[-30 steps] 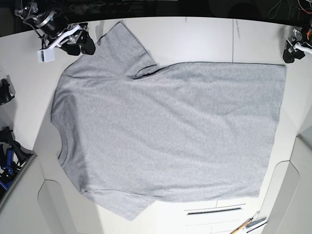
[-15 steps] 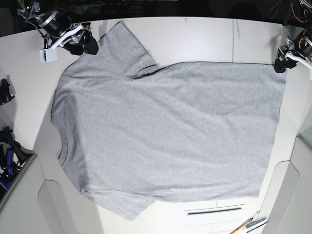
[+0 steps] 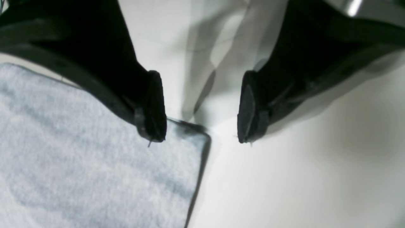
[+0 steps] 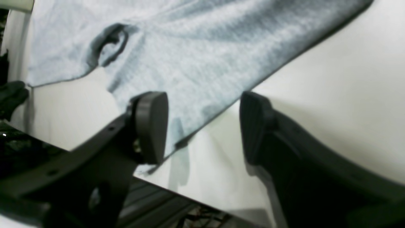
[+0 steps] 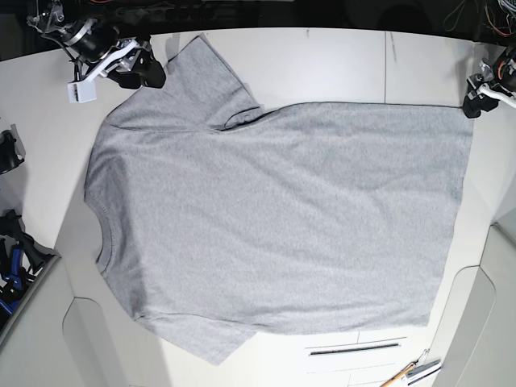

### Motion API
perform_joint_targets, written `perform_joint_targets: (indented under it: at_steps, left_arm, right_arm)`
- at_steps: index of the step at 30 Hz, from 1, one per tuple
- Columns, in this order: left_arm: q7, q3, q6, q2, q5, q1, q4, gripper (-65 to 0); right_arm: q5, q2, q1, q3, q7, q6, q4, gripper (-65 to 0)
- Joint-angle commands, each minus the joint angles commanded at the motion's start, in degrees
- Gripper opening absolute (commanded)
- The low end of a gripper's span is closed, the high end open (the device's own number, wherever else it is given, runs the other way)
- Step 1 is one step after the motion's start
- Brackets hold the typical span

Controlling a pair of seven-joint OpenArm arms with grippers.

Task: Fold the T-shirt properly
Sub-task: 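Move both grippers to the shirt's shoulder edge and grasp it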

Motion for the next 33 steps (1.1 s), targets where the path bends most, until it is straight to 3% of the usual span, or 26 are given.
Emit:
perform_joint_targets:
  at_steps: [8, 19, 24, 27, 29, 30, 31, 33]
  left_arm:
    - [-1.77, 1.05, 0.00, 0.28, 0.22, -0.02, 0.00, -25.9]
    - [-1.18, 1.79, 0.00, 0.59, 0.35, -1.86, -0.09, -25.9]
    - [-0.44, 8.37, 0.00, 0.59, 0.28, -1.92, -0.07, -25.9]
    - [-1.31, 9.75, 0.00, 0.59, 0.63, -2.08, -0.07, -25.9]
    - [-1.60, 9.73, 0.00, 0.57, 0.63, -2.08, -0.07, -26.1]
    - [-1.75, 9.73, 0.00, 0.57, 0.63, -2.08, -0.07, -29.1]
    - [-1.90, 9.73, 0.00, 0.57, 0.63, -2.08, -0.07, -36.1]
    - [-2.19, 9.73, 0.00, 0.57, 0.63, -2.08, -0.07, -54.8]
  right_arm:
    - [-0.02, -3.32, 0.13, -1.51, 0.46, 0.00, 0.00, -28.5]
    - [-0.28, -3.45, 2.54, -2.27, 0.59, 0.02, 0.00, -28.5]
    - [-0.26, -3.45, 2.54, -2.29, 0.59, 0.24, 0.00, -28.6]
    - [-0.24, -3.45, 2.56, -2.27, 0.59, 1.95, 0.00, -28.6]
    - [-0.26, -3.48, 2.54, -2.29, 0.59, 2.16, 0.00, -28.6]
    - [-0.26, -3.48, 2.54, -2.27, 0.61, 2.16, 0.00, -29.7]
    - [-0.26, -3.50, 2.54, -2.27, 0.61, 2.16, 0.00, -33.4]
    - [-0.24, -3.98, 2.75, -2.27, 0.85, 2.34, 0.00, -47.2]
